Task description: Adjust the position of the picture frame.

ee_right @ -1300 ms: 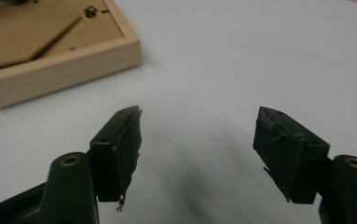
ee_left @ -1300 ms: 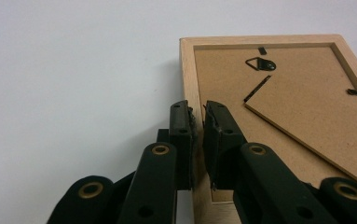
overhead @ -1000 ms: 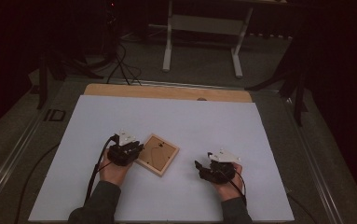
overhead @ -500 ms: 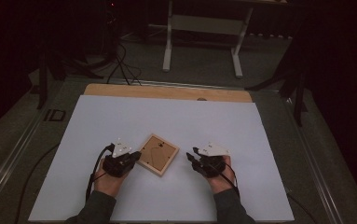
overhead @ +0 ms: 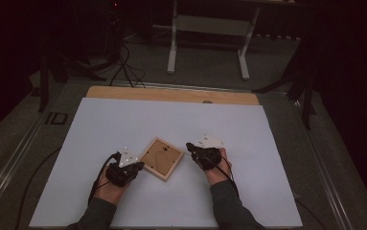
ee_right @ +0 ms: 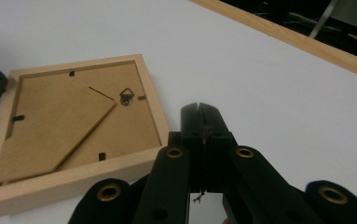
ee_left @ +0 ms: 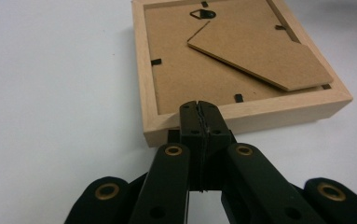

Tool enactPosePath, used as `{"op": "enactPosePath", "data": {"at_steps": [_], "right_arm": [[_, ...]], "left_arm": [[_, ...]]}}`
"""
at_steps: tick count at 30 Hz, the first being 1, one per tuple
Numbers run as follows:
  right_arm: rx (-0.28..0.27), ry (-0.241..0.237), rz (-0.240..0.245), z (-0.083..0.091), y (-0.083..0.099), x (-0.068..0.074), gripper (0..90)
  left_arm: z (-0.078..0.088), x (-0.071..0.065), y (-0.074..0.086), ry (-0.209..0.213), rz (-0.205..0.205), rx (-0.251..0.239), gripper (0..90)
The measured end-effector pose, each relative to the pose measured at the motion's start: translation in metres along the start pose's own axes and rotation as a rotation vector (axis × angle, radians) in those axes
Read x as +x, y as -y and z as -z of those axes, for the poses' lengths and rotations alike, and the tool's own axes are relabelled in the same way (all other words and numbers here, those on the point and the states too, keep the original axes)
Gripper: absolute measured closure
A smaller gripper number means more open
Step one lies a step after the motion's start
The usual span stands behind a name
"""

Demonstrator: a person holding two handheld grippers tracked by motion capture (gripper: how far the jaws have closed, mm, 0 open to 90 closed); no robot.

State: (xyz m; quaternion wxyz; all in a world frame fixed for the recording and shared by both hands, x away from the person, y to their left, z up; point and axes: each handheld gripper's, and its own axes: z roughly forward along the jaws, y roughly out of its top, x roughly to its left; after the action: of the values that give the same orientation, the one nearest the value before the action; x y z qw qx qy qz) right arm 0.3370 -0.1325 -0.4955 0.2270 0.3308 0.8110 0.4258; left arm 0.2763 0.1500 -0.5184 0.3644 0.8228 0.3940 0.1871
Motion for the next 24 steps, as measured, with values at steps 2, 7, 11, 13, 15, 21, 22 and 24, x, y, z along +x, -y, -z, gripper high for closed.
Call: {"op": "enactPosePath", "data": {"at_steps": [2, 7, 11, 13, 15, 21, 22, 24], "right_arm": [[0.005, -0.001, -0.004, -0.004, 0.0, 0.0, 89.7], [0.026, -0.011, -0.02, -0.015, 0.002, 0.0, 89.8], [0.041, -0.021, -0.039, -0.022, 0.004, -0.001, 89.8], [0.054, -0.029, -0.048, -0.025, 0.005, -0.001, 89.8], [0.062, -0.032, -0.052, -0.027, 0.005, -0.002, 89.9], [0.09, -0.041, -0.059, -0.034, 0.005, -0.001, 89.9], [0.094, -0.046, -0.059, -0.035, 0.005, -0.001, 89.9], [0.093, -0.044, -0.053, -0.036, 0.005, -0.001, 89.9]], "left_arm": [[0.0, -0.001, 0.001, -0.001, -0.008, 0.007, 89.8], [-0.001, -0.007, 0.002, 0.004, -0.015, 0.02, 89.8], [-0.001, -0.009, 0.004, 0.006, -0.023, 0.042, 89.8], [-0.001, -0.01, 0.005, 0.012, -0.019, 0.051, 89.8], [-0.002, -0.01, 0.005, 0.017, -0.019, 0.065, 89.8], [-0.007, -0.012, 0.006, 0.013, -0.028, 0.088, 89.9], [-0.007, -0.012, 0.006, 0.012, -0.029, 0.09, 89.9], [-0.008, -0.012, 0.006, 0.012, -0.028, 0.09, 89.9]]}}
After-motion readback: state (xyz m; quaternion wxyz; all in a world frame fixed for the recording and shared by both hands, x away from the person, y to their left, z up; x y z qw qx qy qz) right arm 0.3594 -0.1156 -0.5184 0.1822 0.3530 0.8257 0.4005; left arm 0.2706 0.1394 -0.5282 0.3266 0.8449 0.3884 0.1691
